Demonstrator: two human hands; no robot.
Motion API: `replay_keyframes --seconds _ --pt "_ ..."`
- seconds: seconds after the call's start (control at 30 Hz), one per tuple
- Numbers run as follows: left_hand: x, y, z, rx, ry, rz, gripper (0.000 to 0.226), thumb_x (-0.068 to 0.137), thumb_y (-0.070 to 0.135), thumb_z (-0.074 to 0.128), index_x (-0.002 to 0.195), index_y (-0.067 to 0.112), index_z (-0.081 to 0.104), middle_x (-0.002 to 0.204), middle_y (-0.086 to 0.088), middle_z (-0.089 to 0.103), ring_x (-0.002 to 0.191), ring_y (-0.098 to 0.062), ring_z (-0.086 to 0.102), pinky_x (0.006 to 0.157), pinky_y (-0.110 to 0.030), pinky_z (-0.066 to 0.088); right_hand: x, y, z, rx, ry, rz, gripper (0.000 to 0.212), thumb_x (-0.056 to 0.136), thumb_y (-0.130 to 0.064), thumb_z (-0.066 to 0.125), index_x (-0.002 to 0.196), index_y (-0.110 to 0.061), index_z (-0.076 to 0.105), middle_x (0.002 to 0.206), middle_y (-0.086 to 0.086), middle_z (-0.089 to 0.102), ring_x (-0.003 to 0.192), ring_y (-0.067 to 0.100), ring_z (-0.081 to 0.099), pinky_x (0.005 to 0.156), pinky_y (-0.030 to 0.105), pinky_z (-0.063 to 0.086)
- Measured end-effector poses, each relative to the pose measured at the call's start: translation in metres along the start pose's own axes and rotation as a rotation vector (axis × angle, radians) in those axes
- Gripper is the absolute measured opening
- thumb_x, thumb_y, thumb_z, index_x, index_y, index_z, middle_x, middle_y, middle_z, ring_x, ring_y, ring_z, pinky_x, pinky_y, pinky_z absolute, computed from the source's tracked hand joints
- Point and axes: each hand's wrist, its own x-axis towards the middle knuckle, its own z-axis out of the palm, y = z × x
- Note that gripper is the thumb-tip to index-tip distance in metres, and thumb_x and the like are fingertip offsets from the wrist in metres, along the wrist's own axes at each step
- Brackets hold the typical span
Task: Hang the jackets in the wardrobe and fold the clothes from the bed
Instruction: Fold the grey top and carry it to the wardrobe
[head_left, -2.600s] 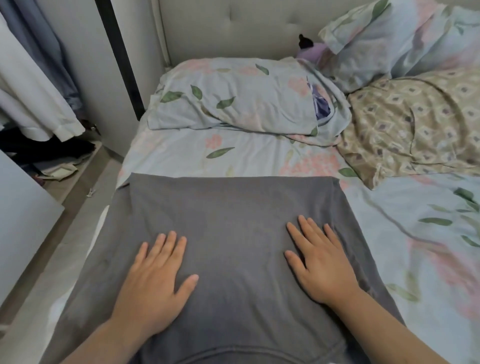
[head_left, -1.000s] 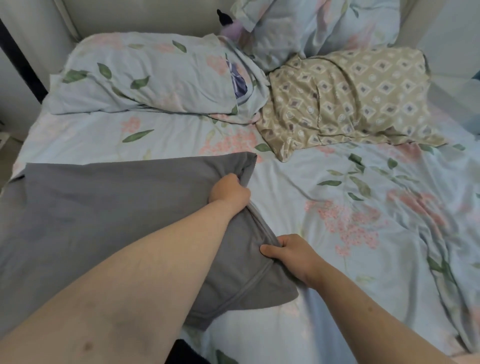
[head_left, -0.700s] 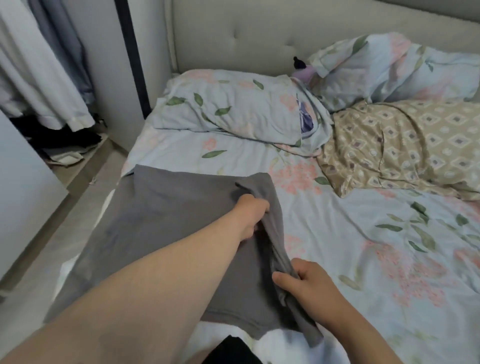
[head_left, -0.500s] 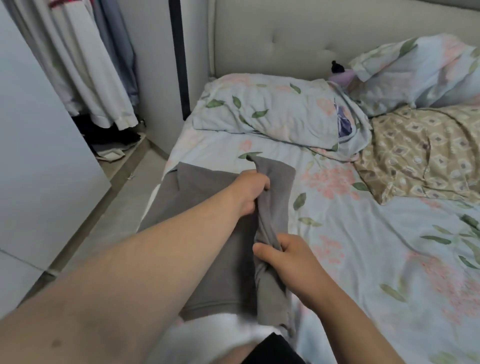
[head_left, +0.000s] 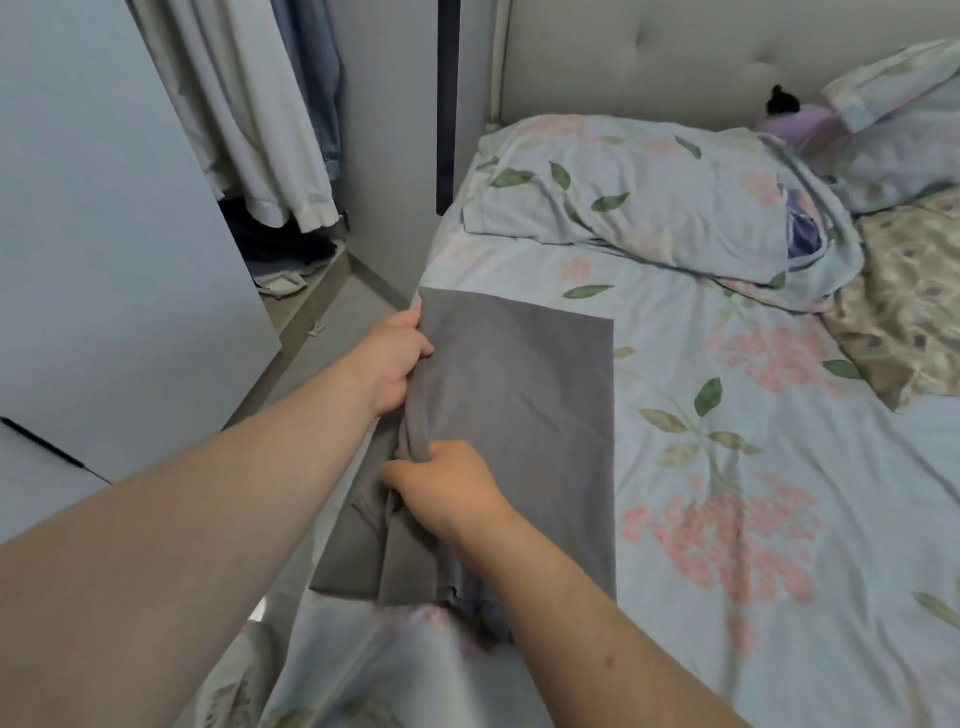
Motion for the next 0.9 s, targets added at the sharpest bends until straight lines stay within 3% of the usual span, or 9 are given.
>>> replay_keyframes --seconds 0.13,0.23,0.33,0.43,0.53,0.67,0.77,0.83,0.9 --pt "0.0 -0.014 -0.021 -0.062 0.003 0.03 0.06 0.085 -0.022 0.027 0.125 0.008 0.061 0.103 -0.01 0.07 0.086 -0.019 0.069 0.062 -0.026 0.057 0.0 0.003 0.022 -0.085 -0.037 -0.033 0.038 0.082 -0.034 0.065 0.056 -0.016 0.044 0.056 -0.004 0.047 0.056 0.018 0.049 0.052 0.028 0.042" --pt "-0.008 -0.023 -0.037 -0.027 0.063 0.024 0.034 0.096 -0.006 0.039 0.115 0.01 0.062 0.096 -0.01 0.068 0.073 -0.015 0.067 0.061 -0.026 0.054 -0.006 -0.003 0.018 0.107 -0.216 0.116 0.033 0.087 -0.038 0.068 0.071 -0.014 0.051 0.076 0.007 0.055 0.07 0.025 0.06 0.068 0.038 0.06" --pt "-0.029 -0.04 -0.057 0.152 0.199 -0.014 0.015 0.091 0.001 0.05 0.088 0.01 0.062 0.078 -0.017 0.058 0.069 -0.023 0.055 0.062 -0.031 0.042 -0.012 -0.014 -0.008 0.334 -0.356 0.176 0.018 0.093 -0.03 0.062 0.089 -0.013 0.06 0.091 0.008 0.059 0.079 0.023 0.059 0.068 0.035 0.06" --pt "-0.071 -0.055 -0.066 0.124 0.184 -0.217 0.02 0.093 0.014 0.055 0.081 0.006 0.068 0.074 -0.016 0.072 0.063 -0.026 0.067 0.051 -0.026 0.052 -0.017 -0.014 -0.048 0.312 -0.175 0.112 0.016 0.095 -0.023 0.058 0.084 -0.012 0.059 0.077 0.007 0.057 0.062 0.019 0.057 0.054 0.028 0.053" --pt "-0.106 -0.068 -0.073 0.297 0.202 -0.224 0.015 0.089 0.015 0.062 0.08 0.005 0.068 0.061 -0.007 0.072 0.05 -0.019 0.068 0.042 -0.019 0.047 -0.023 0.007 -0.092 -0.069 0.145 0.092 0.016 0.088 -0.02 0.058 0.076 -0.011 0.055 0.07 0.011 0.057 0.058 0.023 0.054 0.056 0.032 0.048" --pt "-0.138 -0.08 -0.077 0.502 0.223 -0.146 0.007 0.085 0.012 0.067 0.079 0.009 0.068 0.068 -0.003 0.073 0.066 -0.019 0.069 0.057 -0.024 0.049 -0.038 0.034 -0.117 -0.35 0.213 0.235 0.016 0.078 -0.026 0.06 0.073 -0.013 0.052 0.07 0.007 0.057 0.064 0.027 0.057 0.061 0.034 0.048" --pt "-0.15 -0.083 -0.074 0.515 0.176 -0.114 0.002 0.087 0.012 0.067 0.089 0.013 0.068 0.084 -0.003 0.074 0.078 -0.021 0.07 0.066 -0.028 0.052 -0.05 0.043 -0.112 -0.485 0.171 0.316 0.036 0.076 -0.04 0.066 0.097 -0.013 0.056 0.096 0.007 0.063 0.087 0.029 0.064 0.069 0.033 0.053" --pt "-0.153 -0.081 -0.072 0.419 0.14 -0.127 0.007 0.091 0.011 0.065 0.097 0.011 0.067 0.088 -0.003 0.074 0.083 -0.022 0.07 0.069 -0.03 0.053 -0.055 0.046 -0.109 -0.448 0.203 0.401 0.065 0.075 -0.043 0.072 0.122 -0.008 0.044 0.116 0.013 0.058 0.099 0.031 0.062 0.074 0.036 0.055" --pt "-0.153 -0.077 -0.069 0.289 0.118 -0.174 0.009 0.093 0.008 0.062 0.1 0.006 0.067 0.086 -0.007 0.075 0.082 -0.024 0.071 0.067 -0.031 0.053 -0.059 0.045 -0.106 -0.377 0.226 0.462 0.07 0.078 -0.037 0.076 0.127 -0.005 0.037 0.121 0.015 0.055 0.103 0.03 0.06 0.08 0.037 0.055"
